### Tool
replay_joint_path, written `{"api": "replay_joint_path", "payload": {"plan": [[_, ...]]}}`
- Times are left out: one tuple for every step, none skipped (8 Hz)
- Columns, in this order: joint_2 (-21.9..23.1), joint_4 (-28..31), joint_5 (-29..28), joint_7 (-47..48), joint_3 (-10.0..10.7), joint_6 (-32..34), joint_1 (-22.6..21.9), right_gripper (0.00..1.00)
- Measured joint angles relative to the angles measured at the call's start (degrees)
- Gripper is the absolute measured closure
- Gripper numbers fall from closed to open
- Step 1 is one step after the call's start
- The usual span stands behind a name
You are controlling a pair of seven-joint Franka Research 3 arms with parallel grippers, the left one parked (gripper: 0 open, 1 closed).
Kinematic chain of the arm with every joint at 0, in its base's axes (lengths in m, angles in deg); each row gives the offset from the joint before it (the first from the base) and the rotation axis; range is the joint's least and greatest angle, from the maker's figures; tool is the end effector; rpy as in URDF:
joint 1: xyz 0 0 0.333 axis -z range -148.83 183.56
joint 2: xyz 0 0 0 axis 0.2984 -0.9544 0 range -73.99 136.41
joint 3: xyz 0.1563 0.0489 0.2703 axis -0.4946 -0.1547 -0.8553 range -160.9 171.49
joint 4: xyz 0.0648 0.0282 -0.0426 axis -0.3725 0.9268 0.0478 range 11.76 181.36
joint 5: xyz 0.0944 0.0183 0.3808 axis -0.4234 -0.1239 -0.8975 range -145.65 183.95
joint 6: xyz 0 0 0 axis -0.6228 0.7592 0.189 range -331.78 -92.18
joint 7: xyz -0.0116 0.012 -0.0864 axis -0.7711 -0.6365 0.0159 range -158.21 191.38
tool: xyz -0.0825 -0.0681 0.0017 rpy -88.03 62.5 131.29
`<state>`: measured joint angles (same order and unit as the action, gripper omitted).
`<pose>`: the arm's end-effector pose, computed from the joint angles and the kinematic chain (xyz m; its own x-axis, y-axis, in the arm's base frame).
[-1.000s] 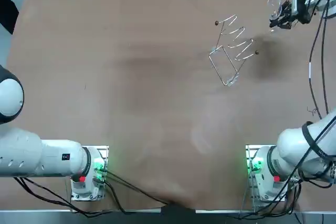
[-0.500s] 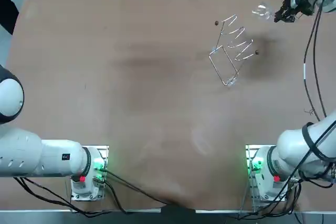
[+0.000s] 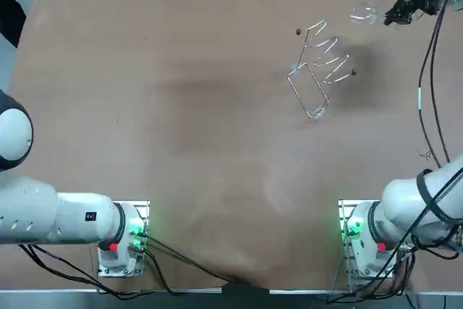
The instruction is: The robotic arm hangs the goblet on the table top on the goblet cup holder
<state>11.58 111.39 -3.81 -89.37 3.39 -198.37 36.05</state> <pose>0.6167 -0.1785 0.3478 0.2337 0.9249 0.2999 0.9488 -0.2843 0.1373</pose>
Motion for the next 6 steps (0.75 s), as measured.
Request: {"api": "replay_joint_path", "payload": {"plan": [[0.3, 0.0, 0.0, 3.3, 0.0, 1.2, 0.0, 0.89], [0.8, 0.0, 0.1, 7.4, 0.0, 2.5, -0.1, 0.89], [1.2, 0.0, 0.6, 12.4, 0.0, 3.5, -0.2, 0.89], [1.5, 0.0, 2.0, 17.8, -0.1, 4.8, -0.3, 0.89], [1.7, 0.0, 3.7, 23.1, -0.2, 5.5, -0.5, 0.89], [1.7, 0.0, 5.0, 27.9, -0.2, 6.7, -0.8, 0.89]]}}
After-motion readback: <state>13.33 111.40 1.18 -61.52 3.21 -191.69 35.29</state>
